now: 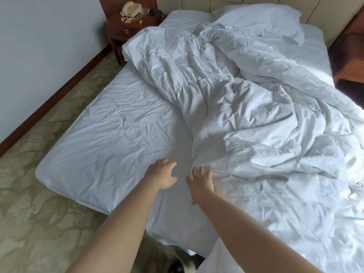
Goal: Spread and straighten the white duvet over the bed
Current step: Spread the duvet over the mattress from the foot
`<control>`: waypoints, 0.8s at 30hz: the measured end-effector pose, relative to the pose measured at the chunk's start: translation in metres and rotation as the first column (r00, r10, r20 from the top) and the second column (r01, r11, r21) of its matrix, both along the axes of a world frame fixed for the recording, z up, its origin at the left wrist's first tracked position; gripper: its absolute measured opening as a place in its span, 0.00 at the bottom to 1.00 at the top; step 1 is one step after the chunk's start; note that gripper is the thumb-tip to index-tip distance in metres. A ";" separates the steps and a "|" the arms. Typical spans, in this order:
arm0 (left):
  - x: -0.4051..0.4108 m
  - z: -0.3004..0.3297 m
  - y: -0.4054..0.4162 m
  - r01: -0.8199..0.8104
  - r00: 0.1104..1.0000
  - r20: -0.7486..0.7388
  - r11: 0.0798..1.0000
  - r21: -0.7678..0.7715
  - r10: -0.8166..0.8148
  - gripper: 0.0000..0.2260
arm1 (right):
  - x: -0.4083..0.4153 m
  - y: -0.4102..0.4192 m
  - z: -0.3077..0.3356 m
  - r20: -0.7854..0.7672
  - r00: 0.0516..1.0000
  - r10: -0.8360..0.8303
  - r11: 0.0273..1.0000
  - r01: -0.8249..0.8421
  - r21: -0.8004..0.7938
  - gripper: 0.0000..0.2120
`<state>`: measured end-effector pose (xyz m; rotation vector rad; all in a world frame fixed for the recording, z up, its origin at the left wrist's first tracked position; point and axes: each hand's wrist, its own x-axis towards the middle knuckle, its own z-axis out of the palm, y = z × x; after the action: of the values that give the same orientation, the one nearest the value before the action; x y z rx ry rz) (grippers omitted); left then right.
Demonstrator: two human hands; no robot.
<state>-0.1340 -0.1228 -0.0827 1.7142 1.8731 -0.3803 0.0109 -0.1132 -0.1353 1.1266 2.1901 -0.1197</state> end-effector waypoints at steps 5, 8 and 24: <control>0.001 -0.020 0.008 -0.038 0.999 -0.024 0.997 -0.064 0.037 0.26 | 0.008 0.011 -0.010 0.283 0.954 0.094 0.994 -0.106 0.027 0.30; 0.010 -0.021 0.016 -0.041 0.999 -0.037 0.995 -0.091 0.038 0.25 | 0.014 0.032 0.009 -0.088 0.989 0.115 0.988 -0.105 0.111 0.18; 0.150 0.077 0.159 -0.017 0.989 0.149 0.991 0.131 -0.003 0.27 | 0.277 0.192 0.220 -0.787 0.511 -0.346 0.397 0.840 0.370 0.06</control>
<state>0.0161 0.0364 -0.0055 1.7700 1.8298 -0.1229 0.2876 0.0785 0.0842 2.7731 2.1810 0.1173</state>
